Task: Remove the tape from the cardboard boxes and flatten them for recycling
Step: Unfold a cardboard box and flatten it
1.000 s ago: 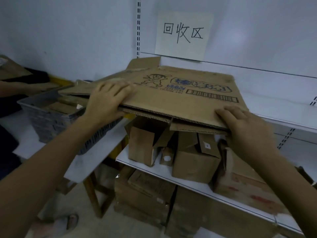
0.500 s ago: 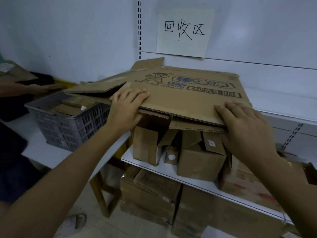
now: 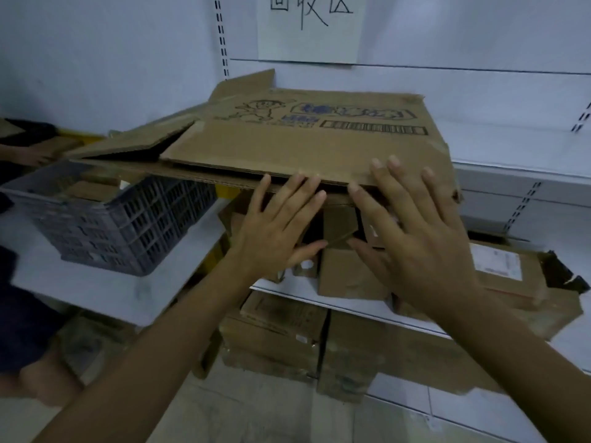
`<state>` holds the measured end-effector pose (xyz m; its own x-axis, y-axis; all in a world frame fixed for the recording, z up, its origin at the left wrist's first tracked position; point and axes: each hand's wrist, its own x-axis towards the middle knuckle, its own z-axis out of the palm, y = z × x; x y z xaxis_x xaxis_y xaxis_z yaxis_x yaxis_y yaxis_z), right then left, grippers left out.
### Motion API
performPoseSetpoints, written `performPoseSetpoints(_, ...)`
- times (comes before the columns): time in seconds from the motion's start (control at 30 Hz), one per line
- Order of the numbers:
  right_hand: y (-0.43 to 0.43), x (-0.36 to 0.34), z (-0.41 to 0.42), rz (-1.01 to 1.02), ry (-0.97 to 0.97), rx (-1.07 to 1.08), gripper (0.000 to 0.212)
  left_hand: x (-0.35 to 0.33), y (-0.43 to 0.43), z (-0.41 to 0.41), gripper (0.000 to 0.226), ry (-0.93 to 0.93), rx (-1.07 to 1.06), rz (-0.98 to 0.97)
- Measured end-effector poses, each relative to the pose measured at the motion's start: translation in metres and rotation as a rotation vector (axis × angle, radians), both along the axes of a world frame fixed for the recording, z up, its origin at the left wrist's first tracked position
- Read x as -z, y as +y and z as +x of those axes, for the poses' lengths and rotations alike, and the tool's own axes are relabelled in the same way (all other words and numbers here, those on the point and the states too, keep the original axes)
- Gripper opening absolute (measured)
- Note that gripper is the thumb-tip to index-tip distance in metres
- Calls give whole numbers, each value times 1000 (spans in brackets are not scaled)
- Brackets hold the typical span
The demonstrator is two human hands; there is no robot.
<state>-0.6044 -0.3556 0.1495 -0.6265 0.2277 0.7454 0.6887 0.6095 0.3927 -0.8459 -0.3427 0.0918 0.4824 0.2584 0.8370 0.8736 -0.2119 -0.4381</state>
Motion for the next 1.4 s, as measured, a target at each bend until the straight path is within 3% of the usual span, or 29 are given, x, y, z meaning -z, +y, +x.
performPoseSetpoints(0.17, -11, 17, 57, -38, 1, -61, 51, 17, 0, 79, 81, 21, 116, -51)
performPoseSetpoints(0.3, -15, 35, 139, -109, -7, 19, 59, 32, 4, 176, 57, 90, 248, -311)
performPoseSetpoints(0.37, -14, 43, 190, -159, 7, 84, 60, 36, 13, 231, 59, 103, 292, -449)
performPoseSetpoints(0.47, -17, 61, 272, -307, 49, 229, 61, 46, 29, 317, 70, 9, 299, -663)
performPoseSetpoints(0.57, -26, 86, 353, -442, 66, 375, 61, 65, 40, 396, 64, -150, 328, -904)
performPoseSetpoints(0.67, -30, 108, 414, -611, 72, 506, 65, 92, 43, 452, 63, -187, 272, -1020)
performPoseSetpoints(0.77, -20, 127, 449, -777, 96, 560, 58, 114, 38, 472, 64, -254, 245, -1077)
performPoseSetpoints(0.87, 5, 148, 464, -930, 99, 546, 57, 127, 38, 472, 64, -434, 251, -1110)
performPoseSetpoints(1.07, 107, 194, 456, -1155, -33, 463, 68, 144, 64, 474, 54, -752, 267, -1146)
performPoseSetpoints(1.17, 165, 208, 454, -1205, -82, 502, 73, 152, 88, 492, 47, -987, 276, -1145)
performPoseSetpoints(1.3, 222, 222, 462, -1274, -112, 522, 69, 156, 126, 528, 41, -1170, 309, -1175)
performPoseSetpoints(1.4, 254, 227, 467, -1185, -128, 512, 70, 155, 141, 539, 37, -1141, 360, -1234)
